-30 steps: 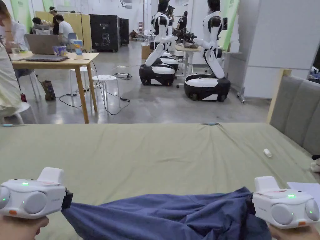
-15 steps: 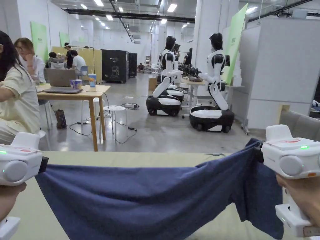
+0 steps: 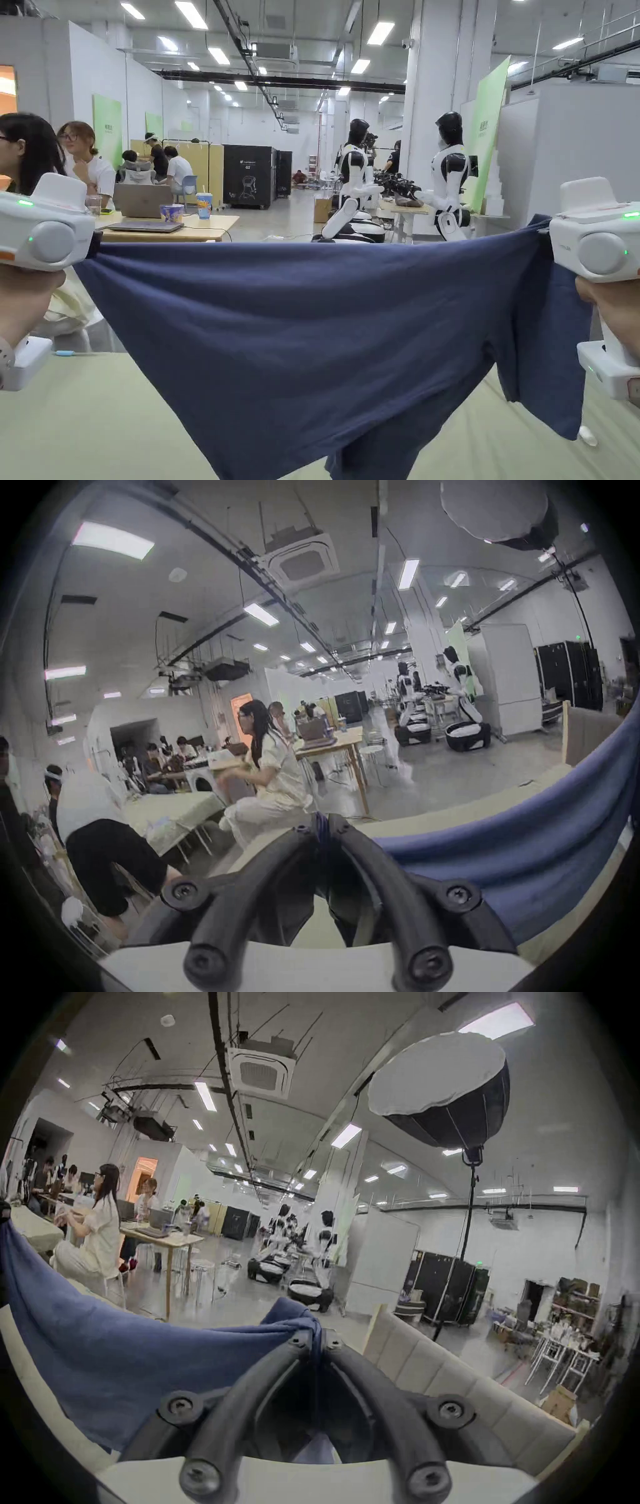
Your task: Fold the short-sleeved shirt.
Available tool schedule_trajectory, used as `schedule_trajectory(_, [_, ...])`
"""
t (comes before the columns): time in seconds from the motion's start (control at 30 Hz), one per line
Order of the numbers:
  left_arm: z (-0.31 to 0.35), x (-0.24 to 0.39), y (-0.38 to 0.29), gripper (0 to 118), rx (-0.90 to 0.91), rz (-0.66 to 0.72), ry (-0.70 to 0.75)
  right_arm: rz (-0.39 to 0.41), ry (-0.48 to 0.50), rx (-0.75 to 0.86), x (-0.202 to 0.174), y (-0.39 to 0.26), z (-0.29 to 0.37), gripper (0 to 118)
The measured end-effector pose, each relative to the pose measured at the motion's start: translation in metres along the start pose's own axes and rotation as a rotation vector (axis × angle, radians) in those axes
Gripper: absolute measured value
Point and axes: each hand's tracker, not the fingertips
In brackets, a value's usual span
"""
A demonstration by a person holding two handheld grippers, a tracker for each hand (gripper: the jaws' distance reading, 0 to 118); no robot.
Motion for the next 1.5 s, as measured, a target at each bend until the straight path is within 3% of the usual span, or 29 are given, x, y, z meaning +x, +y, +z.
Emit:
schedule_trajectory(0.2, [-0.026,0.016,-0.005,2,-0.013,-0.035,0.035,0.034,-0.032,-0.007,-0.027,-0.009,-0.033,3])
schedule_trajectory(0.47, [-0.079,0.046,-0.093,2,-0.147,-0.029,0.022,0.128,-0.037,-0.159,-0.078,-0.105,-0.080,3])
schedule_trajectory(0.63, [-0.082,0.052,-0.126,2,-0.207,-0.045,0.015,0.148,-0.026,-0.206,-0.084,-0.135,-0.074,3])
schedule_trajectory(1.0, [0.004,0.043,-0.159,2,-0.240,-0.033,-0.019,0.153,0.023,-0.239,-0.065,-0.151,0.025,3])
schedule_trajectory(1.23, [0.082,0.042,-0.225,2,-0.316,-0.027,-0.076,0.217,0.053,-0.309,-0.057,-0.216,0.111,3])
schedule_trajectory(1.5, [0.184,0.025,-0.338,3,-0.528,0.023,-0.142,0.105,0.165,-0.516,-0.048,-0.330,0.182,3])
